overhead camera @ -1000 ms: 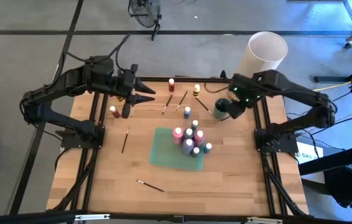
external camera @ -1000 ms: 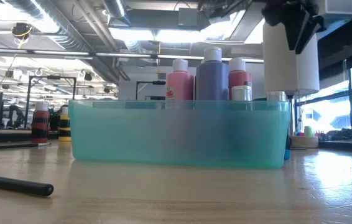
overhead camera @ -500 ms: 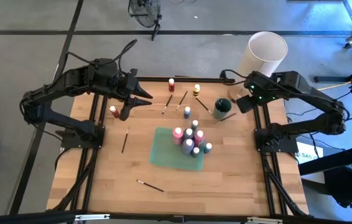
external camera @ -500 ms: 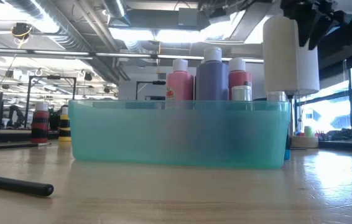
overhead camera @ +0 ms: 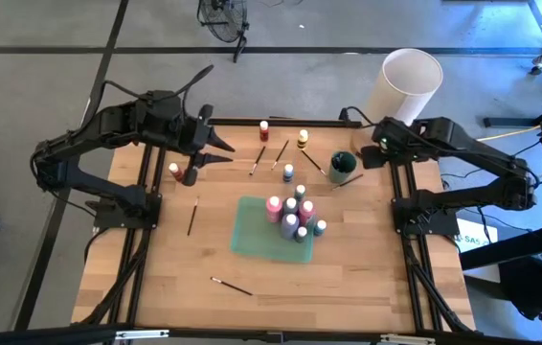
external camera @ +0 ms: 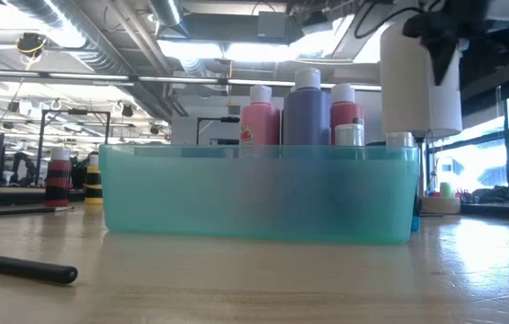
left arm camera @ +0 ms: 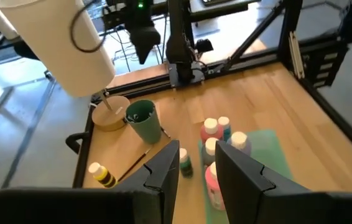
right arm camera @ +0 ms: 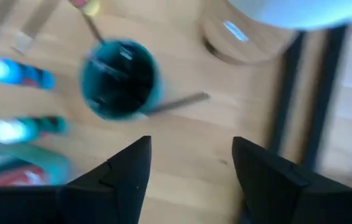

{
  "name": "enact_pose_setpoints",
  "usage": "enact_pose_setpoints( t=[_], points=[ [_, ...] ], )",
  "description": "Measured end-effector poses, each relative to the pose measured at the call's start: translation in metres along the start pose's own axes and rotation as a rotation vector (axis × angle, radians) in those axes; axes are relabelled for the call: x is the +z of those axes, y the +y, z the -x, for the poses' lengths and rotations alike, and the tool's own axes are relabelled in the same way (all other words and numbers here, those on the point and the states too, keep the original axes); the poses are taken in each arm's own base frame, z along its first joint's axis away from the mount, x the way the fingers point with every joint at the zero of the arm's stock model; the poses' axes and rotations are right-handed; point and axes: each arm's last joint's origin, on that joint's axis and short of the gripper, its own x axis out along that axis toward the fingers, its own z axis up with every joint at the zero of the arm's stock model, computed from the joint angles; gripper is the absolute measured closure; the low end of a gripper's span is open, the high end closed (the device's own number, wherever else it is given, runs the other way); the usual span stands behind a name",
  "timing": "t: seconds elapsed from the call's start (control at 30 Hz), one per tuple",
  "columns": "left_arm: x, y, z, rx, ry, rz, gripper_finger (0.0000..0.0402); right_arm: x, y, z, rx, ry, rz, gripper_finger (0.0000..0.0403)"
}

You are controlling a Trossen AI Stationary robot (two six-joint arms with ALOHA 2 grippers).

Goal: Pick & Place Paint Supplies
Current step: Move the green cup to the middle right of the table

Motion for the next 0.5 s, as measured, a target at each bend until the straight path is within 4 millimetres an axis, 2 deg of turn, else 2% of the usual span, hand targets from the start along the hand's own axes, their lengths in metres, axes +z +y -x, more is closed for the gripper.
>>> enact_pose_setpoints(
  t=[0.17,0.5],
  points=[
    [-0.006,0.002,0.001,0.000,0.054,-0.049,0.0304,0.007,0.013,-0.008,0.098,-0.060,-0.044,0.0174],
    [-0.017,0.011,0.004,0.025,0.140,-0.018,0.0304,0.006,0.026,-0.041,0.040,0.011,-0.098,0.0174]
  ],
)
